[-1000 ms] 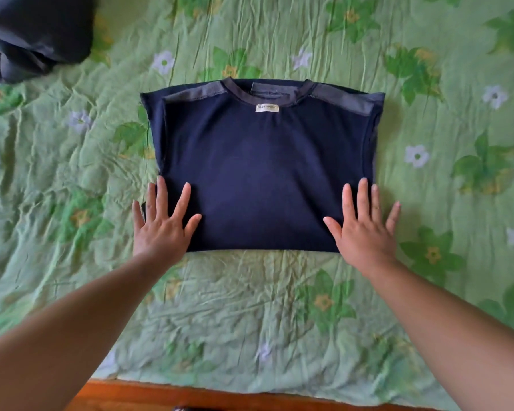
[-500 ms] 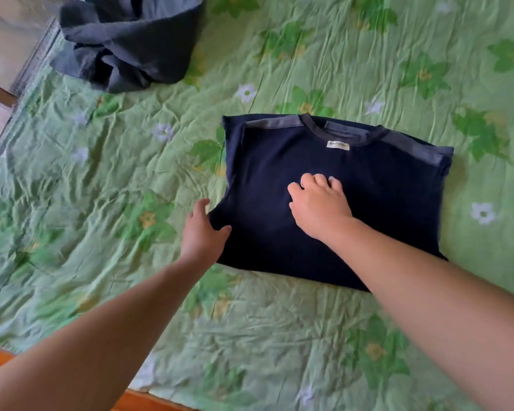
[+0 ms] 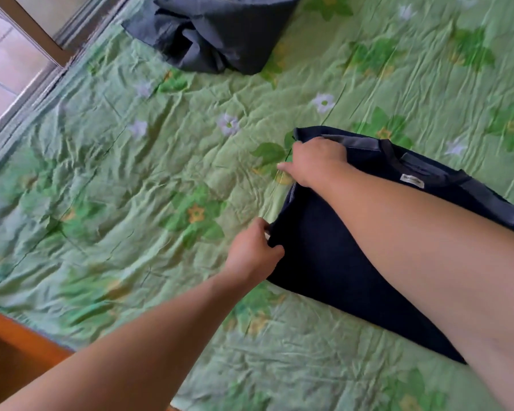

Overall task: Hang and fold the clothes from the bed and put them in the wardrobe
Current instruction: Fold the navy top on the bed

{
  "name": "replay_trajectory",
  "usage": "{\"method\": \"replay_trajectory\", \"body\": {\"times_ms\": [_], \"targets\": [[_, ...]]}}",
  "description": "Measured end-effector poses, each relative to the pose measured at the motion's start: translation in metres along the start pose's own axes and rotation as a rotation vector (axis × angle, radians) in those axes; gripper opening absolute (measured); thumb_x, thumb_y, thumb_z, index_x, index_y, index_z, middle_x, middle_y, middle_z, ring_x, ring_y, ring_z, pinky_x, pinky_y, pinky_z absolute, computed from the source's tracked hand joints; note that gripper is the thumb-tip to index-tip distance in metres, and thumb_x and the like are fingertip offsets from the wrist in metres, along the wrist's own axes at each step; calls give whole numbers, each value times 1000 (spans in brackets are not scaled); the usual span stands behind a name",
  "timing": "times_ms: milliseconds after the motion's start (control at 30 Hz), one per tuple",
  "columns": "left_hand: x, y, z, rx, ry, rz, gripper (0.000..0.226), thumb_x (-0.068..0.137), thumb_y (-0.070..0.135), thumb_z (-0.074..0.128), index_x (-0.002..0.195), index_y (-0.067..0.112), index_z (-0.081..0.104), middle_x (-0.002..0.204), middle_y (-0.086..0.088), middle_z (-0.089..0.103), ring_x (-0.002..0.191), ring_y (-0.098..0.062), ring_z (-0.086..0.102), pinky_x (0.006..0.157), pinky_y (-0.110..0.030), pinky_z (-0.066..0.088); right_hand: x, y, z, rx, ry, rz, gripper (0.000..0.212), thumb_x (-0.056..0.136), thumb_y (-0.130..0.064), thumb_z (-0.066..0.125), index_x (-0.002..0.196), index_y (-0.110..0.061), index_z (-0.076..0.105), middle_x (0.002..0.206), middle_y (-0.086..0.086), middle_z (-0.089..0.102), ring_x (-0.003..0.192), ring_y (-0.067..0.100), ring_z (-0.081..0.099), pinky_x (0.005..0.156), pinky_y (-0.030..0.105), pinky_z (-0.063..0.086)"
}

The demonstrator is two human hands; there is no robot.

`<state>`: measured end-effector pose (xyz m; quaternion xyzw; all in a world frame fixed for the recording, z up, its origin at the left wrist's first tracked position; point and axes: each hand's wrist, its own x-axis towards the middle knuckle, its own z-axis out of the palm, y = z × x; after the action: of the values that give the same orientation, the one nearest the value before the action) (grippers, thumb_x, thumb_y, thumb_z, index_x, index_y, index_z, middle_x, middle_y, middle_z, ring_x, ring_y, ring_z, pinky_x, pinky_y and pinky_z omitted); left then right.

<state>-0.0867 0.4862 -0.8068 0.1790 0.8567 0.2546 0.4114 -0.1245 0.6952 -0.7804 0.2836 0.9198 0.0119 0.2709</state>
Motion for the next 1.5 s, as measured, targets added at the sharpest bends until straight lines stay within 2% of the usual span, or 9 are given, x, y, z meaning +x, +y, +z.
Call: {"method": "replay_trajectory", "body": {"times_ms": [100, 200, 467, 700, 933, 1200, 1300, 1400, 1500], "targets": [[-6, 13, -1, -36, -40, 42, 23, 78, 29, 65, 98, 25, 55, 72, 6, 64, 65, -13, 62, 49, -25, 40, -3, 22, -3, 147, 36, 26, 26, 93, -9, 54, 119, -10, 53, 117, 19, 60, 104, 40, 59, 67, 40, 42], [-20, 33, 7, -82, -93, 84, 17, 80, 26, 64, 94, 26, 54, 65, 9, 57, 52, -2, 54, 43, -18, 35, -17, 48, -3, 298, 79, -33, 23, 91, 1, 47, 104, -15, 36, 102, 19, 54, 82, 37, 51, 62, 42, 39], [-65, 111, 80, -38, -180, 272, 26, 81, 24, 65, 77, 27, 40, 59, 9, 43, 50, -6, 40, 48, -19, 29, -75, 154, 38, 639, 300, 75, 42, 95, -10, 41, 128, -32, 53, 115, 15, 59, 94, 38, 57, 76, 41, 48], [-101, 176, 189, 82, -283, 311, 22, 86, 28, 63, 91, 17, 44, 80, 2, 60, 74, -23, 59, 64, -40, 48, -125, 263, 99, 996, 342, 441, 68, 92, -7, 44, 153, -30, 24, 127, 20, 62, 107, 37, 61, 82, 34, 41], [-98, 207, 277, 211, -363, 304, 32, 90, 34, 66, 97, 16, 41, 85, 0, 57, 78, -27, 59, 60, -37, 48, -135, 327, 156, 1123, 294, 592, 36, 85, -3, 43, 119, -11, 52, 117, 12, 61, 104, 34, 60, 91, 44, 51], [-97, 199, 305, 261, -336, 326, 29, 91, 30, 66, 100, 20, 41, 93, -3, 57, 80, -23, 54, 63, -33, 35, -137, 345, 178, 1076, 392, 531, 15, 87, -9, 48, 99, -15, 43, 96, 5, 58, 86, 32, 55, 71, 36, 43], [-100, 202, 310, 305, -385, 328, 35, 92, 33, 67, 116, 19, 46, 106, -4, 54, 90, -23, 55, 76, -35, 46, -142, 349, 180, 964, 346, 526, 20, 87, -7, 47, 104, -16, 45, 99, 7, 56, 92, 34, 57, 74, 38, 45], [-106, 199, 307, 363, -436, 316, 47, 92, 37, 66, 131, 20, 47, 117, -3, 47, 104, -27, 56, 91, -42, 50, -140, 349, 181, 949, 282, 643, 44, 88, -19, 56, 130, -15, 45, 126, 15, 48, 114, 37, 52, 91, 39, 46], [-115, 180, 283, 479, -218, 511, 46, 91, 42, 65, 133, 27, 52, 126, 2, 45, 118, -25, 48, 94, -40, 42, -139, 350, 180, 1267, 288, 713, 66, 85, -33, 67, 141, -20, 35, 132, 8, 51, 113, 30, 56, 95, 38, 49]]}}
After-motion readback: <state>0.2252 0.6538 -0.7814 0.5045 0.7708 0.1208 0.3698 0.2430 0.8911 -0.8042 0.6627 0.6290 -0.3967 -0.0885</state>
